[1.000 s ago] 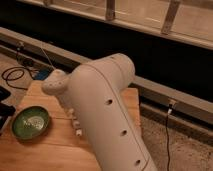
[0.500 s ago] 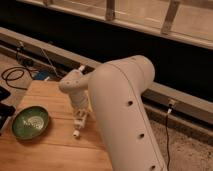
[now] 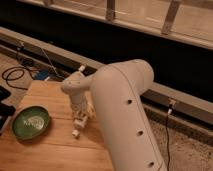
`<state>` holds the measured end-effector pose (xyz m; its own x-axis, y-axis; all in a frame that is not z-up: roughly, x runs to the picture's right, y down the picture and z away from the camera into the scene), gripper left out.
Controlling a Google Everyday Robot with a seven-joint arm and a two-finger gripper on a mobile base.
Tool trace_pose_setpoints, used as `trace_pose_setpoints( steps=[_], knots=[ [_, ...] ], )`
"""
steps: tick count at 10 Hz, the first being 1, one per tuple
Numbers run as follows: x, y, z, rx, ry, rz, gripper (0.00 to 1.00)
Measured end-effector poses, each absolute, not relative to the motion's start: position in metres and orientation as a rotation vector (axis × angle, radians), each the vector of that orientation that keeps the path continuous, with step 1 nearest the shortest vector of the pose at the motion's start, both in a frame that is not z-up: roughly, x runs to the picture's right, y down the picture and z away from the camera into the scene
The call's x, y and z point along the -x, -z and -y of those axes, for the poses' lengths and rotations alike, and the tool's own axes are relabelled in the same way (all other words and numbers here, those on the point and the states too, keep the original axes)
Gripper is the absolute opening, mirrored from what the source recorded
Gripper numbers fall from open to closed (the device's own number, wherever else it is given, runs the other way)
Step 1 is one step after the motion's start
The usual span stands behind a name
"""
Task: Place the bottle in the ceramic bowl
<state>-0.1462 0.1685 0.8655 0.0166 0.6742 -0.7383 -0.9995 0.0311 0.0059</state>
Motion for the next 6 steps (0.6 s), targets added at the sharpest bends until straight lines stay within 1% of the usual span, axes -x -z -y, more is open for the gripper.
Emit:
trace_pose_setpoints(
  steps=[2, 3, 5, 6],
  knots=[
    [0.148, -0.867, -0.171, 0.628, -1.447, -0.661, 0.5],
    [0.153, -0.862, -0.169, 0.598, -1.446, -0.664, 0.38],
    [0.156, -0.851, -0.16, 0.566, -1.445, -0.652, 0.18],
    [0.156, -0.848, -0.156, 0.559, -1.451, -0.644, 0.1]
  ],
)
